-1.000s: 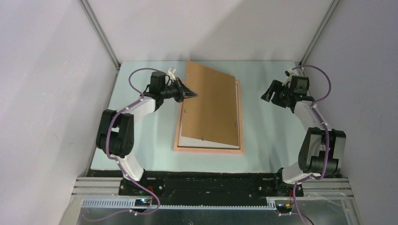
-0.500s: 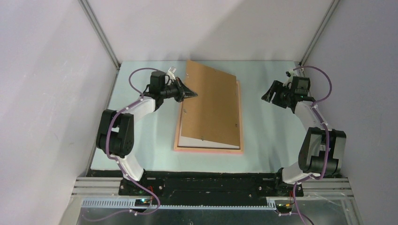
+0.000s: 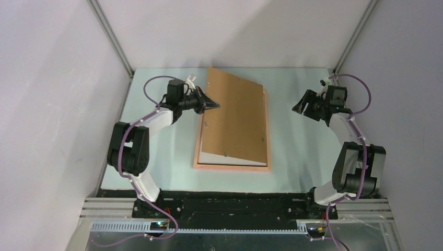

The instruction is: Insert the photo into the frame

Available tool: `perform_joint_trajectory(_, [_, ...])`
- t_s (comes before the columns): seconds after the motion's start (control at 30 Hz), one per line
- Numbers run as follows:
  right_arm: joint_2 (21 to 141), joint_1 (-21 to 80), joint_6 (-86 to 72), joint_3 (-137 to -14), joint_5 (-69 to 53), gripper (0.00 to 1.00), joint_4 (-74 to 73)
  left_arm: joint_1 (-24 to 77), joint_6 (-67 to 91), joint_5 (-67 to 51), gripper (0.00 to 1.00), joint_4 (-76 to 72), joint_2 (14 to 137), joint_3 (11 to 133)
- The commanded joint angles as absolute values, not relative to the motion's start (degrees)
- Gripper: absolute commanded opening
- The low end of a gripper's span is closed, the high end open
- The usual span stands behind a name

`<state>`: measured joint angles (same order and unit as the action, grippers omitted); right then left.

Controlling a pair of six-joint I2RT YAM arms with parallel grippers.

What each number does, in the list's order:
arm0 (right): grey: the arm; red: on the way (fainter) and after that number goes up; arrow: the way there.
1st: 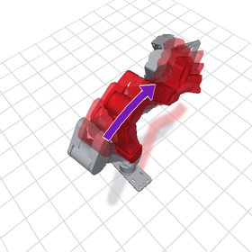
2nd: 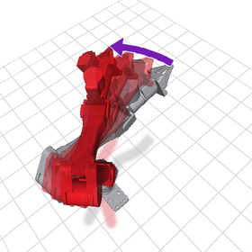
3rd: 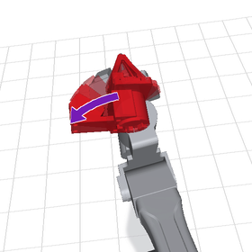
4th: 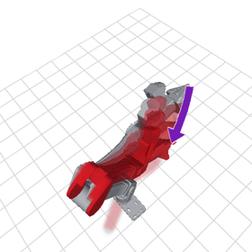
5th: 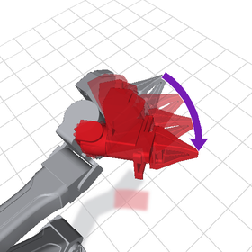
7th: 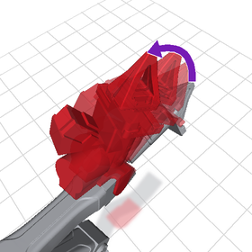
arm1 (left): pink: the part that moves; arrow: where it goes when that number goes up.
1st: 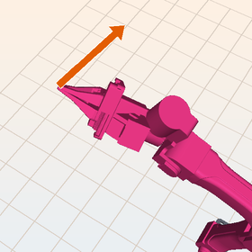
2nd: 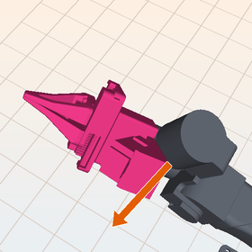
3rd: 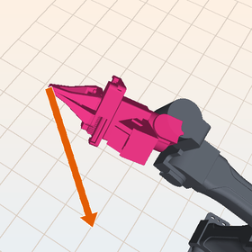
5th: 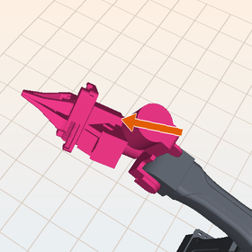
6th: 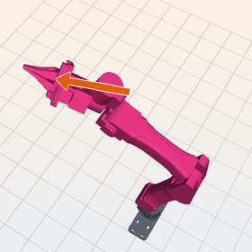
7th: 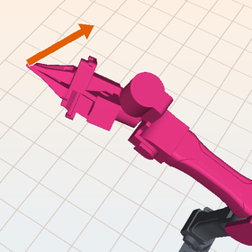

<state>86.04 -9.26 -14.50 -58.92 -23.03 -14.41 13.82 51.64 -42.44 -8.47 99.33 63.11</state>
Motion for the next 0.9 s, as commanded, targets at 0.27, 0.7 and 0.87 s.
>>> perform_joint_trajectory(0.27, [86.6, -10.0, -15.0, -58.8, -24.3, 0.67, -12.2, 13.4, 52.9, -45.6, 0.00, -12.6, 99.0, 64.6])
perform_joint_trajectory(0.7, [86.8, -10.2, -15.1, -58.8, -24.3, 0.67, -12.3, 14.7, 52.2, -45.2, 0.00, -12.6, 98.6, 63.0])
perform_joint_trajectory(0.87, [87.0, -10.2, -15.1, -58.9, -24.3, 0.67, -12.3, 15.1, 51.6, -44.8, 0.00, -12.4, 98.6, 62.6])
